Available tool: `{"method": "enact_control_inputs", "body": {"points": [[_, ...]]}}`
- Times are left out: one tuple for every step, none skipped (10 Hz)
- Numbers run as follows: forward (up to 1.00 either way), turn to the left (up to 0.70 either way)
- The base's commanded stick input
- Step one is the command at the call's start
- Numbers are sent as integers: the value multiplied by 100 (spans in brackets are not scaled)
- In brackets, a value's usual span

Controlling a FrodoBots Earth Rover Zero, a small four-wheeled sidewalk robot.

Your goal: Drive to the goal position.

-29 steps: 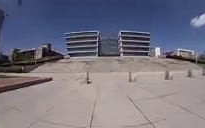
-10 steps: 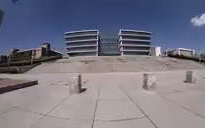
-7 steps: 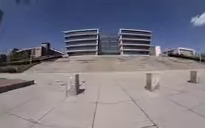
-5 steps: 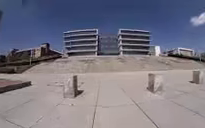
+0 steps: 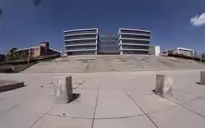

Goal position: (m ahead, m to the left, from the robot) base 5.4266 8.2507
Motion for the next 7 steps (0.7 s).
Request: {"method": "enact_control_inputs", "body": {"points": [[70, 1], [70, 1], [70, 1], [70, 1], [70, 1], [70, 1], [70, 1]]}}
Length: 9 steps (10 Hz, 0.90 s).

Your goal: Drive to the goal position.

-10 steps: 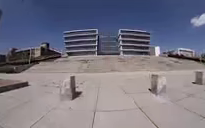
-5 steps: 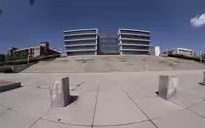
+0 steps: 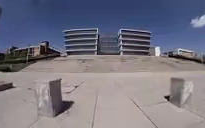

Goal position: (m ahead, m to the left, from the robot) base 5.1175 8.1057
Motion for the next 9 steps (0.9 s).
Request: {"method": "enact_control_inputs", "body": {"points": [[70, 1], [70, 1], [70, 1], [70, 1], [70, 1], [70, 1], [70, 3], [70, 4], [70, 4]]}}
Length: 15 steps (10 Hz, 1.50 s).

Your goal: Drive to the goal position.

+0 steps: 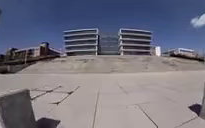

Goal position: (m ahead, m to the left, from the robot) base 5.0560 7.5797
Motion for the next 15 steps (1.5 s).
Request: {"method": "enact_control_inputs", "body": {"points": [[70, 4], [70, 4], [70, 4], [70, 5], [70, 9], [70, 18], [70, 20], [70, 17], [70, 10], [70, 1], [70, 1], [70, 1], [70, 1], [70, 1], [70, 1]]}}
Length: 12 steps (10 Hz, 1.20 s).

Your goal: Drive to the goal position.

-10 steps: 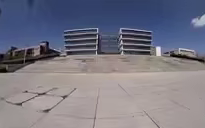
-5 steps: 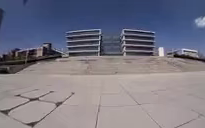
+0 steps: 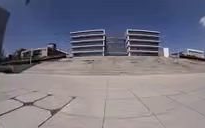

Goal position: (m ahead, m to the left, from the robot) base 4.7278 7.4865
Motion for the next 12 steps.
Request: {"method": "enact_control_inputs", "body": {"points": [[70, 1], [70, 1], [70, 1], [70, 1], [70, 1], [70, 9], [70, 25], [70, 33], [70, 36], [70, 36], [70, 15], [70, 6]]}}
